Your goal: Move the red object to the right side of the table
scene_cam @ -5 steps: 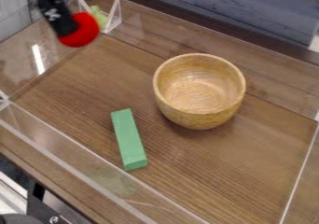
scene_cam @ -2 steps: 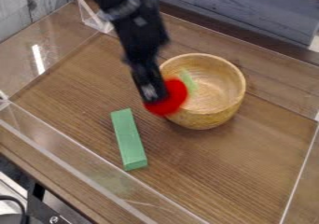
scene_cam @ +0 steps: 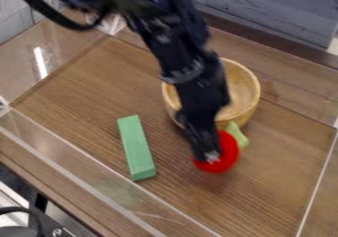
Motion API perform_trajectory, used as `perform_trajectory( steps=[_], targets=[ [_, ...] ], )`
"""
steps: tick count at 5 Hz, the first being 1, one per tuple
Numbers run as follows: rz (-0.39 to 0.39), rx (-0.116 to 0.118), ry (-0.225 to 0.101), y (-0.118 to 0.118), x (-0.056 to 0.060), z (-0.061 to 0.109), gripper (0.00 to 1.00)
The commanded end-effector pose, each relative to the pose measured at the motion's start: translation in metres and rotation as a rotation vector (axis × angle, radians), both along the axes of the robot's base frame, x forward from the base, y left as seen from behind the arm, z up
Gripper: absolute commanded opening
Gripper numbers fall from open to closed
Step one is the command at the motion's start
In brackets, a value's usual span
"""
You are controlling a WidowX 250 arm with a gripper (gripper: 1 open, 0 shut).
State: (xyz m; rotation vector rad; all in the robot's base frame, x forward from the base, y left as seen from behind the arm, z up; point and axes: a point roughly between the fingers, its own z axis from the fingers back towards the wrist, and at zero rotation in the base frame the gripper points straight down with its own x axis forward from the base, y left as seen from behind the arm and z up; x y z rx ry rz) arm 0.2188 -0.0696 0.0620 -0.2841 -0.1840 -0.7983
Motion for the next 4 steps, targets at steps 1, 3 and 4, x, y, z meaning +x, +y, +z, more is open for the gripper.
perform_trajectory(
  steps=[1,3,4],
  targets=[
    [0.046,0.002,-0.009,-0.018,0.0,0.001,0.0],
    [0.133,0.013,0.008,-0.036,-0.007,-0.006,1.0],
    [0.116,0.031,0.016,-0.039,-0.006,-0.016,1.0]
  ],
)
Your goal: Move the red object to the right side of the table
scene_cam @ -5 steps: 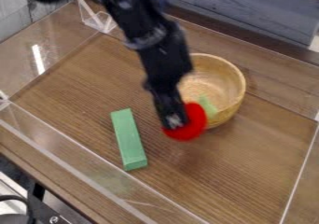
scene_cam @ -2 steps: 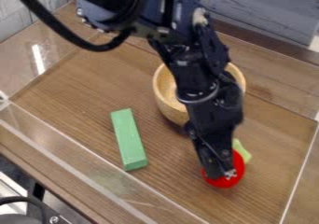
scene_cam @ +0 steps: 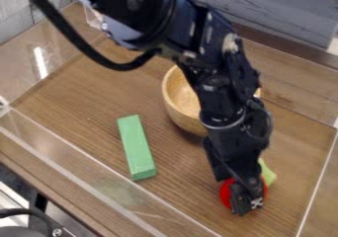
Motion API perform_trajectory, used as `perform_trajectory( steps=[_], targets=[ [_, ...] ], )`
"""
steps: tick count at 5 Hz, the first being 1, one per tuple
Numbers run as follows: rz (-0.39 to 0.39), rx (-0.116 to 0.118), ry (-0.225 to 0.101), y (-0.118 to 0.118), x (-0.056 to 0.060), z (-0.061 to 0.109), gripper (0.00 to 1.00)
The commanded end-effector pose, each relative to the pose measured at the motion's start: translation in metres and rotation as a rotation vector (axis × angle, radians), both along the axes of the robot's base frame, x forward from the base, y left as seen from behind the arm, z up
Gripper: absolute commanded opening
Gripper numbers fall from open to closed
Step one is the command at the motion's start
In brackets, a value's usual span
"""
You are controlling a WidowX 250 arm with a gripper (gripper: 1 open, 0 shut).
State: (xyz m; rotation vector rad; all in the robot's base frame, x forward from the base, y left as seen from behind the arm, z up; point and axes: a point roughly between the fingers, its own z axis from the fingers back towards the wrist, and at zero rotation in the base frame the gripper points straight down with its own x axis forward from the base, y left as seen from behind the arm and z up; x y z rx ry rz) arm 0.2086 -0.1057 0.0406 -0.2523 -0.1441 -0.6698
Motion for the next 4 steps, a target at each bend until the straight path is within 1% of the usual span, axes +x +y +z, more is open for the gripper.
perform_trajectory(
  steps=[1,2,4],
  targets=[
    [-0.088,0.006,-0.023,-0.003,0.016,0.01,1.0],
    [-0.151,0.018,-0.026,0.0,0.027,0.016,1.0],
    [-0.126,0.028,-0.023,0.018,0.033,-0.005,1.0]
  ],
)
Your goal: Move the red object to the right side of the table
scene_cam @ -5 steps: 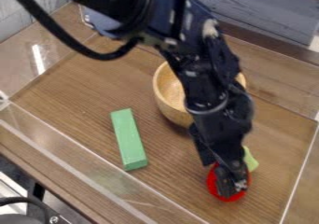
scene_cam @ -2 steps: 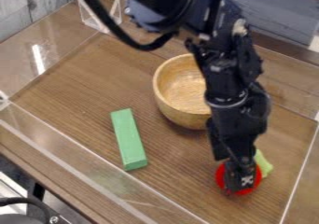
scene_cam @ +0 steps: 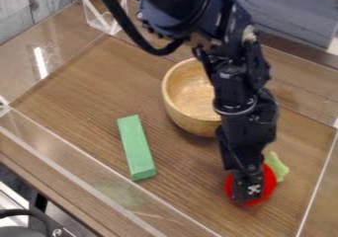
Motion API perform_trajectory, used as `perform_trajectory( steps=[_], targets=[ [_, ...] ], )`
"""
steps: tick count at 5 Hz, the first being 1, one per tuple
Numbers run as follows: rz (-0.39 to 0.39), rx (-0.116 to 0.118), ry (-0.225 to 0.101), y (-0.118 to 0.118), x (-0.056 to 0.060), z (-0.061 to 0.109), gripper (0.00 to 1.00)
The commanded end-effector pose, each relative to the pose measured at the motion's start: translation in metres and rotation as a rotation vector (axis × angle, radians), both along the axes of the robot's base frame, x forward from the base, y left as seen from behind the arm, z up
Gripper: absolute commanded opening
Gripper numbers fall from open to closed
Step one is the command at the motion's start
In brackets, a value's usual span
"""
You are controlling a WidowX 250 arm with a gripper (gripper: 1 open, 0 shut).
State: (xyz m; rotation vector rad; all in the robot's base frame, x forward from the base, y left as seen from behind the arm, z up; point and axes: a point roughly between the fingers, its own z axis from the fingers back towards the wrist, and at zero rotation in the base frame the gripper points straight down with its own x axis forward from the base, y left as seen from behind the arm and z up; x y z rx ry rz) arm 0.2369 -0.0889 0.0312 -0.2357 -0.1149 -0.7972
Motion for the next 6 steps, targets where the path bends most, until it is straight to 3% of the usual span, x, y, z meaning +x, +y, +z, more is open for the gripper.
perform_trajectory(
  steps=[1,2,4,6],
  targets=[
    [0.08,0.008,-0.038,0.005,0.003,0.01,1.0],
    [0.147,0.022,-0.053,0.008,0.001,0.018,1.0],
    [0.106,0.034,-0.066,0.009,0.001,0.027,1.0],
    [0.055,0.049,-0.12,0.009,-0.014,0.037,1.0]
  ],
)
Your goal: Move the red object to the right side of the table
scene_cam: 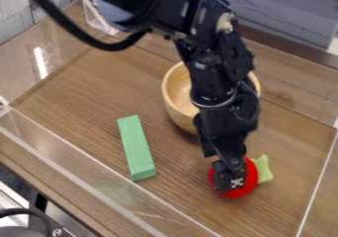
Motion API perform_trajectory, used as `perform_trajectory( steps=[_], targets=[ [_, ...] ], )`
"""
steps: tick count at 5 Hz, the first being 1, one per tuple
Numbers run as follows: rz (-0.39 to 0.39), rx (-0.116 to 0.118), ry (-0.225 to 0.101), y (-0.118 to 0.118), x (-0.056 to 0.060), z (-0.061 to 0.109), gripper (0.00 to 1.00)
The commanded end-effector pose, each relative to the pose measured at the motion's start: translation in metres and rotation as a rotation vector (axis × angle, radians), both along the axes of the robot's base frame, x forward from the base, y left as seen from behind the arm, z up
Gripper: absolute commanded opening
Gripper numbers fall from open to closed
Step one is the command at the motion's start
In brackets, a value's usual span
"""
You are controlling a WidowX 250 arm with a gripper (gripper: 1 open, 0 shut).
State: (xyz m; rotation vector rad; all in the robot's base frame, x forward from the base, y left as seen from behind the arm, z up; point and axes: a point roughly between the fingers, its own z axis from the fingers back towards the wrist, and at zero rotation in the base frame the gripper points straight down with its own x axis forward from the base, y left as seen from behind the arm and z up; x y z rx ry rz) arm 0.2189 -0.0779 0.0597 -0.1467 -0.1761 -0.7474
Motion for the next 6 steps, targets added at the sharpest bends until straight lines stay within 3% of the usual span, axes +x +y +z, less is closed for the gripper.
perform_trajectory(
  steps=[1,2,3,5,6],
  targets=[
    [0.029,0.012,-0.075,-0.004,0.009,0.029,0.0],
    [0.08,0.023,-0.112,-0.003,0.016,0.05,1.0],
    [0.141,0.032,-0.136,0.0,0.021,0.067,1.0],
    [0.345,0.062,-0.184,0.036,0.025,0.086,1.0],
    [0.343,0.056,-0.204,0.052,0.042,0.095,1.0]
  ],
)
